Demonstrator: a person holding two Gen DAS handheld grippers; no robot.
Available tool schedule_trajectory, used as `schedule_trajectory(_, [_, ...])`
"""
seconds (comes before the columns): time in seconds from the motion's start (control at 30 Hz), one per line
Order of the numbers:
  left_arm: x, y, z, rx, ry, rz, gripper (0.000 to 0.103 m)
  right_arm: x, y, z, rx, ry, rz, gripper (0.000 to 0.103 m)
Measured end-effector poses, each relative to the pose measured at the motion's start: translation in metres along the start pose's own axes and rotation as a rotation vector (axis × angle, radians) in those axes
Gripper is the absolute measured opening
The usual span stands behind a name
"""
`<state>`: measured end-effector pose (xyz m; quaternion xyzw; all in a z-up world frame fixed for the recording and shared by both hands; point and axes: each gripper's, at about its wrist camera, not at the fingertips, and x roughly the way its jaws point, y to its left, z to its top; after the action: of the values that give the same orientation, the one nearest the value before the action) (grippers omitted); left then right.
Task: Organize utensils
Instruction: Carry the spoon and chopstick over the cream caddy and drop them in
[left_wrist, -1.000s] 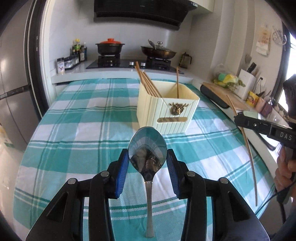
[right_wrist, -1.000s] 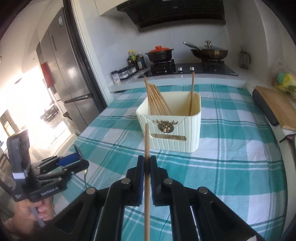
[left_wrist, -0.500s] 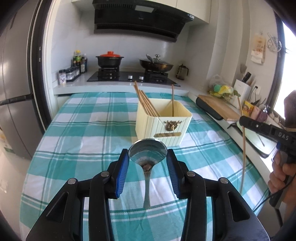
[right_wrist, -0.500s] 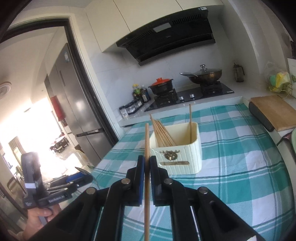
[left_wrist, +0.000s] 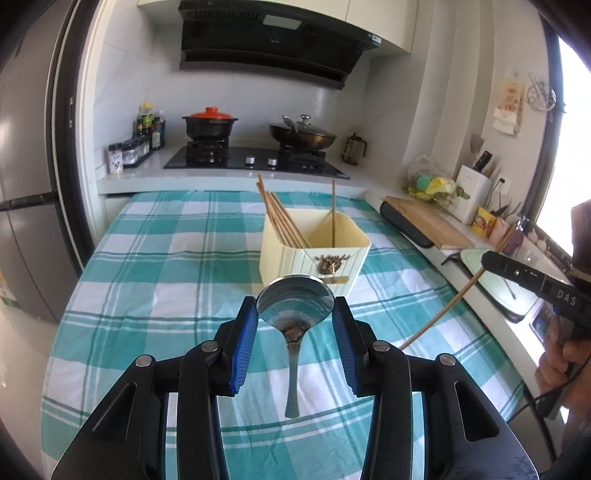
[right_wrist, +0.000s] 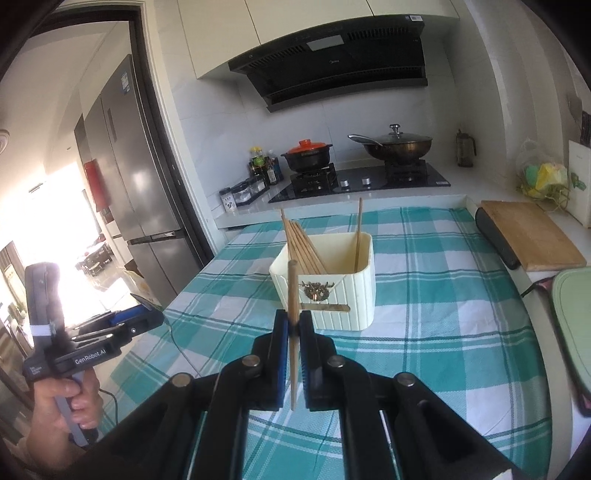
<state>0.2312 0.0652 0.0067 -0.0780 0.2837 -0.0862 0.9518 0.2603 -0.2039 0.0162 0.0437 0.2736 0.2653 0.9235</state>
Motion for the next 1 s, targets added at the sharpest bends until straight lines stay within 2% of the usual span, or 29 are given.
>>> schedule_trajectory(0.17, [-0.007,0.004,0.038,-0.015,-0.041,-0.052,0.041,-0.007,0.004,0.028,-0.044,-0.054,-0.010,0.006])
schedule_trajectory(0.37, [-0.003,0.003,0.103,-0.014,-0.096,-0.097,0.041,-0.005,0.005,0.079,-0.110,-0.127,-0.036,0.006])
schedule_trajectory(0.53, [0.021,-0.002,0.150,-0.008,-0.125,-0.100,0.041,0.014,0.003,0.123,-0.146,-0.176,-0.055,0.006])
schedule_trajectory(0.67, [0.050,-0.006,0.173,-0.014,-0.130,-0.096,0.041,0.041,-0.003,0.148,-0.182,-0.185,-0.085,0.006])
schedule_trajectory(0.8, [0.087,-0.009,0.180,-0.027,-0.090,-0.095,0.041,0.081,-0.016,0.157,-0.180,-0.101,-0.085,0.006])
schedule_trajectory(1.0, [0.154,-0.005,0.166,-0.039,0.046,-0.073,0.041,0.154,-0.041,0.147,-0.161,0.120,-0.084,0.006])
